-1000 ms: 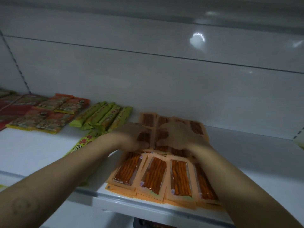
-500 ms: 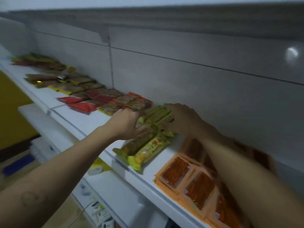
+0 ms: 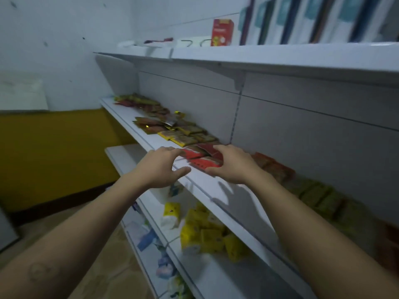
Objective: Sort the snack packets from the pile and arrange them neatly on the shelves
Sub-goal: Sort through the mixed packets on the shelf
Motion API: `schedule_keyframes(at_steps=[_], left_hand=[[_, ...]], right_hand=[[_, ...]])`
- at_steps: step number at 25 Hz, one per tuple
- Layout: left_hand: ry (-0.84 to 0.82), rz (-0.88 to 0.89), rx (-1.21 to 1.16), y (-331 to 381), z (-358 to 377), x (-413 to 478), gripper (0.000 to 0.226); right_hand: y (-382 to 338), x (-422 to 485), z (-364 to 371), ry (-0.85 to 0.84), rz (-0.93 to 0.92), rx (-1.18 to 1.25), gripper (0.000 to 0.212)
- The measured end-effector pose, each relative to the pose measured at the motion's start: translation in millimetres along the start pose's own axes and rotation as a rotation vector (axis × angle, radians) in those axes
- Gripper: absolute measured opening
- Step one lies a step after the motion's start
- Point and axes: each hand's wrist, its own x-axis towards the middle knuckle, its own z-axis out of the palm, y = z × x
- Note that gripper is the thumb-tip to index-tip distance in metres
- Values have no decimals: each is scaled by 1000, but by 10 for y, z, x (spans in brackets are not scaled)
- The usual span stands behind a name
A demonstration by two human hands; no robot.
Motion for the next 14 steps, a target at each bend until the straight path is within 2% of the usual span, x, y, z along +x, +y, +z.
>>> schedule_keyframes(at_steps=[6,14], left_hand=[[-24,-79,-3,-1066,-136,-81,62],[-21,-143,-21,-1982,-21,198,60]], right_hand=[[-955,706,393,2,-22,117,82],[-1526,1655,933,41,-7,221,80]])
